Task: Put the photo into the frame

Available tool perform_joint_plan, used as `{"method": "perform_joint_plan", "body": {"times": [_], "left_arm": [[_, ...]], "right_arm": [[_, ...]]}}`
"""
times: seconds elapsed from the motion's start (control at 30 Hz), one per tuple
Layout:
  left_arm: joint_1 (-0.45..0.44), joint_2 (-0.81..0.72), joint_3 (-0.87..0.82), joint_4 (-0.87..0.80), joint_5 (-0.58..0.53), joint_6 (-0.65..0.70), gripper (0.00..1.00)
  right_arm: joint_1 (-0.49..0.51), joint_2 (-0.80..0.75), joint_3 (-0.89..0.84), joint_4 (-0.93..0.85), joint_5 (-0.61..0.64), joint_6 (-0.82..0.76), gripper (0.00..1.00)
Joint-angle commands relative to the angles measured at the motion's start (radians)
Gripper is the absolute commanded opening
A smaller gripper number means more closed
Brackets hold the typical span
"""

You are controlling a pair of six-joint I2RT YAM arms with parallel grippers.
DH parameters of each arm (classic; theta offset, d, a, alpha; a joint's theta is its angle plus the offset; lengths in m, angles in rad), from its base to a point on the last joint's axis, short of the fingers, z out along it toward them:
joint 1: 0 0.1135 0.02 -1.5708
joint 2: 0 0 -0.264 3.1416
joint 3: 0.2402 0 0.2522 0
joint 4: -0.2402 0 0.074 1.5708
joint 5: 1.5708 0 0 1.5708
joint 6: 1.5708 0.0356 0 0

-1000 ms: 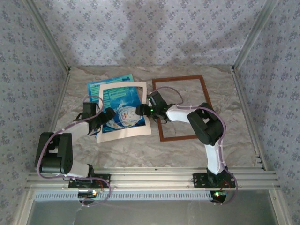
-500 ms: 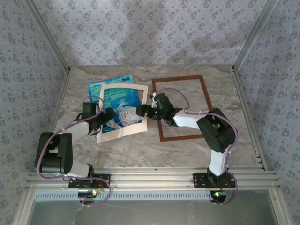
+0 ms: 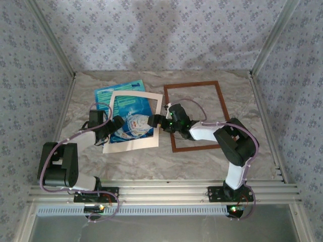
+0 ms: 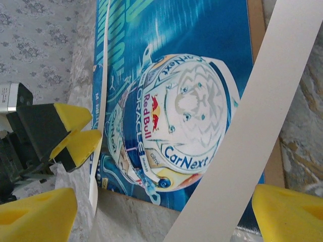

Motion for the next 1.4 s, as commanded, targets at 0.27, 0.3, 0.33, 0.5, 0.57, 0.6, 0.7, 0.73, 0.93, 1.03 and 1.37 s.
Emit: {"method": "perform_joint_plan", "body": {"times": [0.27, 0.3, 0.33, 0.5, 0.57, 0.6, 0.7, 0.73, 0.93, 1.03, 1.37], "left_arm": [[-0.011, 0.029, -0.021, -0.059, 0.032, -0.014, 0.99], [-0.012, 0.028, -0.021, -0.059, 0.030, -0.014, 0.99], [-0.013, 0.028, -0.022, -0.059, 0.030, -0.014, 0.99], [-0.016, 0.029, -0.021, -0.056, 0.030, -0.016, 0.99], [-0.020, 0.029, -0.019, -0.056, 0.030, -0.016, 0.99], [-0.020, 0.029, -0.018, -0.055, 0.030, -0.016, 0.99], [-0.025, 0.028, -0.019, -0.057, 0.029, -0.015, 0.98], [-0.026, 0.025, -0.019, -0.058, 0.030, -0.015, 0.99], [-0.026, 0.019, -0.018, -0.062, 0.028, -0.013, 0.99], [-0.026, 0.010, -0.018, -0.067, 0.030, -0.014, 0.98], [-0.055, -0.114, 0.054, -0.167, 0.006, 0.003, 0.98]], "right_arm": [[0.008, -0.076, -0.054, 0.045, -0.017, 0.069, 0.91], [0.007, -0.081, -0.061, 0.046, -0.014, 0.074, 0.91], [0.009, -0.086, -0.068, 0.052, -0.012, 0.079, 0.92], [0.009, -0.102, -0.100, 0.101, -0.012, 0.120, 0.97], [0.008, -0.101, -0.103, 0.111, -0.013, 0.132, 0.97], [0.008, -0.099, -0.106, 0.119, -0.014, 0.136, 0.97], [0.009, -0.089, -0.106, 0.137, -0.017, 0.140, 0.96], [0.008, -0.085, -0.105, 0.138, -0.016, 0.137, 0.94], [0.004, -0.049, -0.078, 0.118, -0.020, 0.114, 0.77], [0.003, -0.034, -0.063, 0.108, -0.021, 0.103, 0.58], [-0.048, -0.067, 0.037, -0.095, -0.061, -0.008, 0.02]]}}
